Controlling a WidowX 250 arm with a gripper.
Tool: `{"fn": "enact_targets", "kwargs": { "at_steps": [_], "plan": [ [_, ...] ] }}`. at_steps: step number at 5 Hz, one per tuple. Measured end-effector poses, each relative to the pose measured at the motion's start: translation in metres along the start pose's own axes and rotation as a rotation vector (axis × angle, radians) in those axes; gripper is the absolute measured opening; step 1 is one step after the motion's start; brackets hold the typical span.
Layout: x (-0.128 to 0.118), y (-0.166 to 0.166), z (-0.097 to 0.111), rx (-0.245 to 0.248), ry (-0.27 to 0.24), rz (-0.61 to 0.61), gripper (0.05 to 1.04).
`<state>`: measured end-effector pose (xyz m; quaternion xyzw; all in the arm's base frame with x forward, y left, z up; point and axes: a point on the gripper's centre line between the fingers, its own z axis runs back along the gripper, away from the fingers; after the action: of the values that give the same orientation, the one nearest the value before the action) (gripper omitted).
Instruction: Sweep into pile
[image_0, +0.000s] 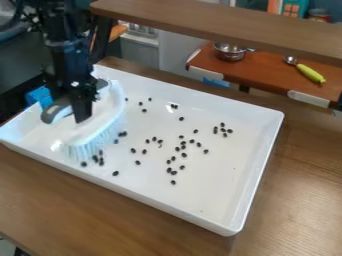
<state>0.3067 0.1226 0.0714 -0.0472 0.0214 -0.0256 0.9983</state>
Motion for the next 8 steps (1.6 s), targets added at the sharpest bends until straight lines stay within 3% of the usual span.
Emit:
{"fn": "enact_targets", "kwargs": {
  "at_steps": [2, 4, 7, 8],
  "plan": [
    [-0.005, -0.063, -0.008, -0.039, 0.029, -0.049, 0.486],
    [0.002, -0.135, -0.019, -0.073, 0.010, -0.076, 0.486],
    [0.007, -0.208, -0.024, -0.149, -0.059, 0.024, 0.486],
    [0.007, -0.214, -0.010, -0.220, -0.092, 0.064, 0.485]
  ]
}}
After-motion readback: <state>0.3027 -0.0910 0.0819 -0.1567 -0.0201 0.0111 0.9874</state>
